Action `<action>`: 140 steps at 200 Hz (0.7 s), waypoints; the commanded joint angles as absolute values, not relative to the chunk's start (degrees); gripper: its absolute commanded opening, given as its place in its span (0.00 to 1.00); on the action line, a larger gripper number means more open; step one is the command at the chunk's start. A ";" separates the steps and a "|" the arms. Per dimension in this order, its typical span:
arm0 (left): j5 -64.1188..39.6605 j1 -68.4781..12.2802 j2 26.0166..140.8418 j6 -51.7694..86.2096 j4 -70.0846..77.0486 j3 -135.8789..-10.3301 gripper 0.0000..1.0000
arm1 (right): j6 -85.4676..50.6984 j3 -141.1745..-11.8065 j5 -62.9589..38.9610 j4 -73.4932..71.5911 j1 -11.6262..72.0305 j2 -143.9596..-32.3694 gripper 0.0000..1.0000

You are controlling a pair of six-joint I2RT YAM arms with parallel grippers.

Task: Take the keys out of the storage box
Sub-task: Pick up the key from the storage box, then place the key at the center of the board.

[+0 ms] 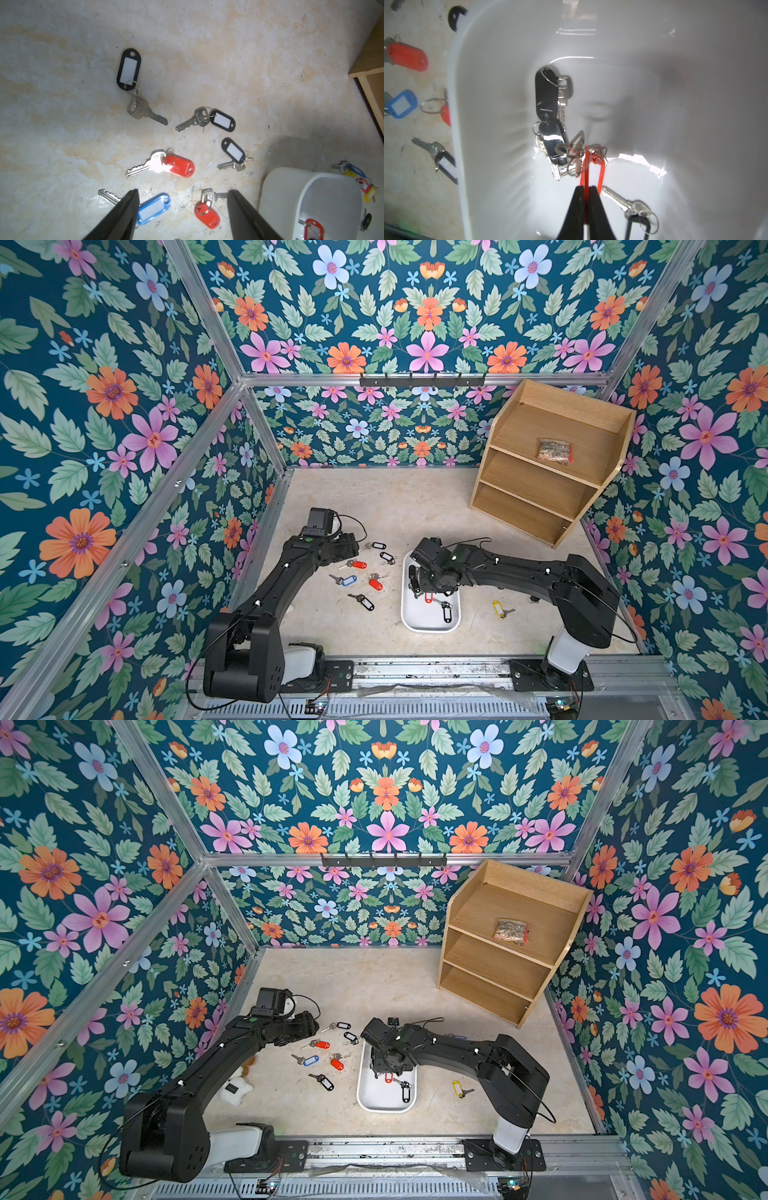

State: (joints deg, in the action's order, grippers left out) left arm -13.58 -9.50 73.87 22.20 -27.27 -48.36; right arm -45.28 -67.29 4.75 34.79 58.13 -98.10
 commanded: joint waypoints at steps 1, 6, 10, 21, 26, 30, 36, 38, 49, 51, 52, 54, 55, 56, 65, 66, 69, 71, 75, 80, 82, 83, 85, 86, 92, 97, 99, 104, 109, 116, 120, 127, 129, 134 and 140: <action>-13.80 -9.50 73.65 21.97 -27.00 -48.50 0.73 | -45.79 -68.42 7.06 37.99 58.18 -96.00 0.00; -13.80 -9.51 73.65 21.97 -26.99 -48.43 0.73 | -45.74 -68.77 7.24 38.35 58.18 -95.51 0.00; -13.80 -9.64 73.65 21.97 -26.98 -48.46 0.73 | -45.59 -69.07 7.37 38.76 58.16 -95.52 0.00; -13.95 -9.62 73.61 21.93 -26.98 -48.51 0.73 | -45.30 -69.91 7.77 39.79 58.05 -92.96 0.00; -13.95 -9.64 73.57 21.97 -26.94 -48.45 0.73 | -44.98 -70.12 7.61 40.10 57.94 -92.42 0.00; -13.97 -9.59 73.56 21.97 -26.90 -48.42 0.73 | -44.75 -70.32 7.48 40.24 57.77 -91.98 0.00; -14.10 -9.67 73.49 21.97 -26.83 -48.46 0.73 | -44.60 -70.37 7.27 40.33 57.43 -91.40 0.00; -14.14 -9.62 73.48 21.97 -26.86 -48.44 0.73 | -44.53 -70.35 7.18 40.30 57.29 -91.10 0.00; -14.38 -9.66 73.43 21.97 -26.63 -48.34 0.73 | -43.80 -69.52 5.40 39.27 56.00 -89.63 0.00; -14.47 -9.64 73.40 21.97 -26.63 -48.34 0.73 | -43.67 -69.28 5.02 39.09 55.70 -89.38 0.00; -14.53 -9.61 73.39 21.97 -26.59 -48.34 0.73 | -43.63 -69.18 4.79 38.97 55.58 -89.21 0.00; -14.58 -9.65 73.39 21.97 -26.55 -48.32 0.73 | -43.56 -68.91 4.45 38.77 55.27 -88.92 0.00; -14.58 -9.66 73.39 21.97 -26.55 -48.28 0.73 | -43.58 -68.82 4.29 38.63 55.10 -88.76 0.00; -14.59 -9.66 73.43 21.97 -26.55 -48.31 0.73 | -43.59 -68.69 4.17 38.52 54.93 -88.68 0.00; -14.68 -9.75 73.31 21.97 -26.57 -48.26 0.73 | -43.52 -67.33 3.07 37.41 53.36 -87.02 0.00; -14.72 -9.71 73.31 21.97 -26.55 -48.26 0.73 | -43.51 -67.15 2.98 37.20 53.18 -86.79 0.00; -14.76 -9.82 73.26 21.97 -26.56 -48.25 0.73 | -43.50 -66.73 2.50 36.85 52.56 -86.18 0.00; -14.76 -9.77 73.25 21.97 -26.55 -48.25 0.73 | -43.44 -66.47 2.23 36.66 52.16 -85.84 0.00; -14.77 -9.91 73.21 21.97 -26.52 -48.25 0.73 | -43.41 -66.03 1.98 36.37 51.18 -85.14 0.00; -14.83 -9.97 73.21 21.97 -26.48 -48.25 0.73 | -43.31 -65.47 1.76 36.24 50.11 -83.99 0.00; -14.80 -10.03 73.21 21.97 -26.42 -48.25 0.73 | -43.32 -65.41 1.76 36.15 49.68 -83.57 0.00; -14.87 -10.07 73.17 21.97 -26.39 -48.25 0.73 | -43.28 -65.31 1.76 36.14 49.45 -83.32 0.00; -14.92 -10.10 73.14 21.97 -26.33 -48.21 0.73 | -43.27 -65.13 1.76 36.08 49.15 -82.86 0.00; -14.89 -10.10 73.13 21.97 -26.30 -48.19 0.73 | -43.21 -65.00 1.80 36.06 48.96 -82.65 0.00; -15.07 -10.20 73.04 21.97 -26.25 -48.09 0.73 | -43.00 -64.73 1.84 36.04 47.44 -81.35 0.00; -15.24 -10.23 72.95 21.97 -26.17 -48.08 0.73 | -42.77 -64.58 1.78 36.11 46.37 -80.28 0.00; -15.28 -10.29 72.99 21.97 -26.12 -48.08 0.73 | -42.68 -64.60 1.76 36.19 45.85 -79.92 0.00; -15.42 -10.29 72.95 21.91 -26.02 -48.08 0.73 | -42.40 -64.47 1.67 36.25 44.56 -78.89 0.00; -15.53 -10.42 72.95 21.89 -25.89 -48.07 0.73 | -42.03 -64.41 1.67 36.37 43.32 -78.04 0.00; -15.71 -10.42 72.94 21.88 -25.80 -47.99 0.73 | -41.46 -64.33 1.58 36.53 41.48 -76.87 0.00; -15.73 -10.46 72.90 21.88 -25.75 -47.96 0.73 | -41.13 -64.29 1.58 36.59 40.43 -76.33 0.00; -15.82 -10.54 72.95 21.88 -25.75 -47.99 0.73 | -40.47 -64.10 1.50 36.67 38.58 -75.68 0.00; -15.86 -10.55 72.95 21.88 -25.75 -47.99 0.73 | -40.24 -64.04 1.36 36.61 38.06 -75.61 0.00; -15.89 -10.51 72.95 21.88 -25.68 -47.99 0.73 | -39.67 -63.76 0.94 36.36 36.80 -75.42 0.00; -15.98 -10.50 72.95 21.86 -25.66 -47.94 0.73 | -39.02 -63.42 0.23 36.05 35.31 -75.48 0.00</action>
State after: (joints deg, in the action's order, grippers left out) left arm -15.20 -10.50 73.14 22.20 -26.74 -47.94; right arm -42.09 -64.18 1.67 36.95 39.44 -76.20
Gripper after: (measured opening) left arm 0.730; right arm 0.078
